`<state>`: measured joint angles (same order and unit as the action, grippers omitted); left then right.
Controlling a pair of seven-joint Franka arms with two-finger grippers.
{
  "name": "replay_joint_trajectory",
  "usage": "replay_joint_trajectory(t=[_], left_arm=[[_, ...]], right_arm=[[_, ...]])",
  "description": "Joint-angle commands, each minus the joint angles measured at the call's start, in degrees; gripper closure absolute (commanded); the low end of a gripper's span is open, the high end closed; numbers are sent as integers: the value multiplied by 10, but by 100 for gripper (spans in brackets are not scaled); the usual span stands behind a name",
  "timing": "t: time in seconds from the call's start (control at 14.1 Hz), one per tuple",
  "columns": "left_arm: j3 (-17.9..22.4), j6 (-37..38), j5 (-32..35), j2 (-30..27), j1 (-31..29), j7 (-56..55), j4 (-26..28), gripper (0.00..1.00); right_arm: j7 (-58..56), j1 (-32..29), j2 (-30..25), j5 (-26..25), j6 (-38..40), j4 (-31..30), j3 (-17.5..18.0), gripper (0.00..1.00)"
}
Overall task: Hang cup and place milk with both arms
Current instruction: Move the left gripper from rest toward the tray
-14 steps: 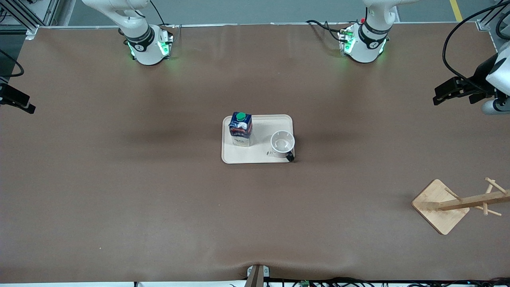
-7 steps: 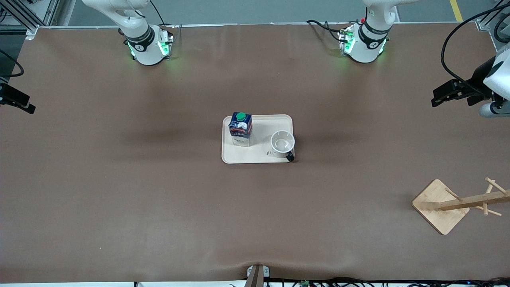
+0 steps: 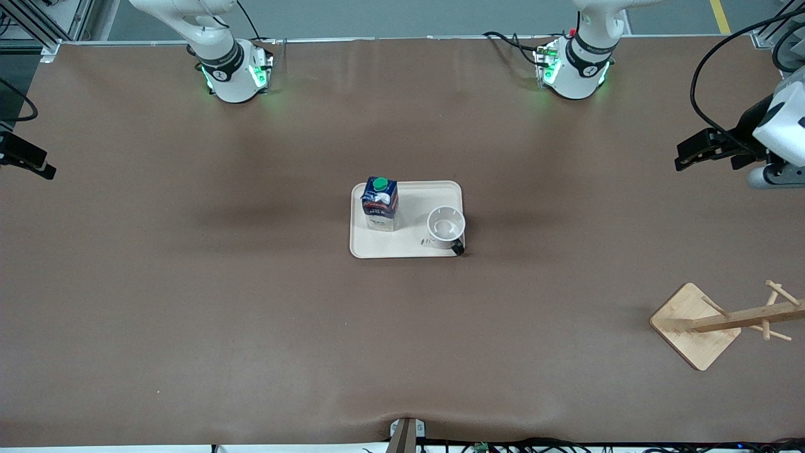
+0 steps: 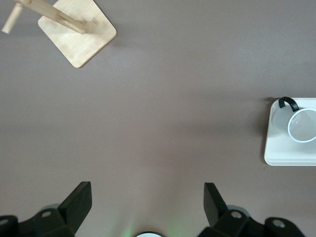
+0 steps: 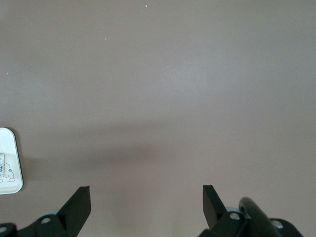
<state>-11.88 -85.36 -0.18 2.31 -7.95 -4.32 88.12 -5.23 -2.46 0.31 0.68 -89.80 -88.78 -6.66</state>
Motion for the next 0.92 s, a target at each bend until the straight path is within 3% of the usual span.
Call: replay_joint_trajectory(t=[0.0, 0.42, 0.85], left_arm=[[-1, 6, -4, 10, 13, 6, -15, 0], [-16, 8, 23, 11, 55, -92, 8, 0], [-88, -89, 2, 24, 58, -258, 76, 0]], right_arm=[[0, -11, 0, 9, 4, 4, 7, 0], [0, -12, 0, 9, 4, 4, 7, 0], [0, -12, 0, 9, 4, 4, 7, 0]])
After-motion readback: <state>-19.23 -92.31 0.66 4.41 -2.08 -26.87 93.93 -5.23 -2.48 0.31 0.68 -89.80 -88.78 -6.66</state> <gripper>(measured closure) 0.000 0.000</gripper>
